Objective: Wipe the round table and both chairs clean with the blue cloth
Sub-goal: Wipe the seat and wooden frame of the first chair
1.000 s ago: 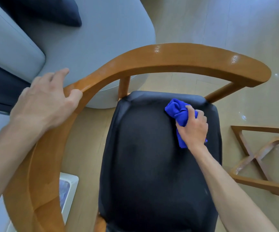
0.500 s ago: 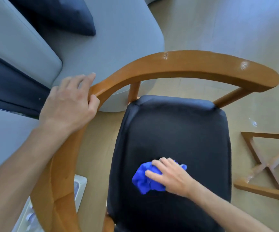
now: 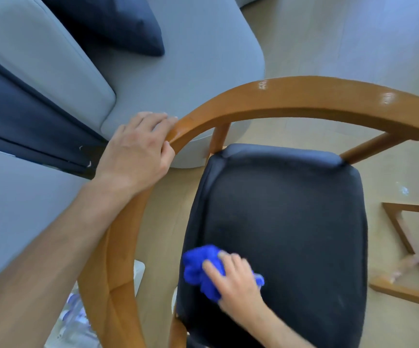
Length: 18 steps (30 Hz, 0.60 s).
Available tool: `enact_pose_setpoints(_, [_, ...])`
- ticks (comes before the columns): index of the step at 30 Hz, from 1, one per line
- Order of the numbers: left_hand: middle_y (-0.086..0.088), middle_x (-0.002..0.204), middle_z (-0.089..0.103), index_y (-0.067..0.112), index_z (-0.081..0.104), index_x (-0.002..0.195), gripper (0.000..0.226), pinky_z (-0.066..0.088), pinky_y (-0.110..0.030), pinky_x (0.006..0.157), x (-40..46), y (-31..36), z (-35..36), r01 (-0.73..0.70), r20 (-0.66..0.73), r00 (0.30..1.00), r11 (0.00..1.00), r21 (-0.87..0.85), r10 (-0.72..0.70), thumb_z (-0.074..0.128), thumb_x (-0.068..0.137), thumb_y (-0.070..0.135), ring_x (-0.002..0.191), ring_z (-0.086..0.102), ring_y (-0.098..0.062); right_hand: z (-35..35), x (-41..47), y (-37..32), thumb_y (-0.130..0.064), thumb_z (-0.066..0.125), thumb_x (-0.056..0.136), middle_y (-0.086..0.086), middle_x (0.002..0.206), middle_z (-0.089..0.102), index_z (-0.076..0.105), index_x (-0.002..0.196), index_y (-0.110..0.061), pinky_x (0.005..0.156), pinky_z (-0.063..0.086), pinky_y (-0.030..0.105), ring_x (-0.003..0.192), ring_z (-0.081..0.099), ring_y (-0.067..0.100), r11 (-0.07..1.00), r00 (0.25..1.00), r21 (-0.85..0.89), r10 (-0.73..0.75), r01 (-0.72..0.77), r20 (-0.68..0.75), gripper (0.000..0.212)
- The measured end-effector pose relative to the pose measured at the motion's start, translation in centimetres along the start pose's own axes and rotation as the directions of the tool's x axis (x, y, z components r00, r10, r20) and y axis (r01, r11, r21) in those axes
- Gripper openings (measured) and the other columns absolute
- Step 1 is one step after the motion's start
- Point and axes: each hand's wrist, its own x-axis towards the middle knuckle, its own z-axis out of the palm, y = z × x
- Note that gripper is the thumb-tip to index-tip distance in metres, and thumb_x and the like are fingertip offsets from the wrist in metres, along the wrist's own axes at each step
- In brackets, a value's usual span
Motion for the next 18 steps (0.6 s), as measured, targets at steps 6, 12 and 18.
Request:
enact_pose_setpoints(6, [-0.005, 0.156, 0.026, 0.017, 0.022, 0.150, 0.060, 0.028, -0.045, 0.112, 1.6, 2.4, 0.5, 0.004, 0.180, 0.984, 1.000, -0.028, 0.001, 0.040, 0.093, 0.022, 0.138, 0.029, -0.027, -5.6, -1.9, 6.3, -0.011, 0.072, 0.054, 0.007, 0.103, 0.063, 0.058, 0.112, -0.026, 0.063, 0.050, 0.033, 0.075, 0.058, 0.026, 0.890, 0.872, -0.094, -0.408, 0.446, 0.272, 0.062])
enact_pose_setpoints(12, [-0.012, 0.156, 0.021, 0.012, 0.018, 0.150, 0.066, 0.023, -0.047, 0.113, 1.2, 2.6, 2.6, -0.049, 0.084, 0.996, 0.979, 0.198, 0.033, 0.041, 0.090, 0.027, 0.141, 0.026, -0.031, -10.4, 4.9, 21.0, -0.018, 0.074, 0.072, 0.022, 0.115, 0.052, 0.051, 0.126, -0.015, 0.078, 0.049, 0.049, 0.093, 0.053, 0.044, 0.817, 0.801, -0.010, 0.563, -0.577, -0.205, 0.058])
enact_pose_setpoints(18, [-0.014, 0.154, 0.024, 0.012, 0.023, 0.145, 0.063, 0.033, -0.050, 0.104, 1.3, 3.0, 2.7, -0.053, 0.057, 0.998, 0.972, 0.231, 0.041, 0.045, 0.088, 0.025, 0.135, 0.033, -0.036, -5.9, 5.9, 10.6, -0.017, 0.066, 0.069, 0.020, 0.102, 0.056, 0.060, 0.114, -0.012, 0.068, 0.046, 0.043, 0.080, 0.055, 0.039, 0.777, 0.729, 0.084, 0.617, -0.624, -0.296, 0.046])
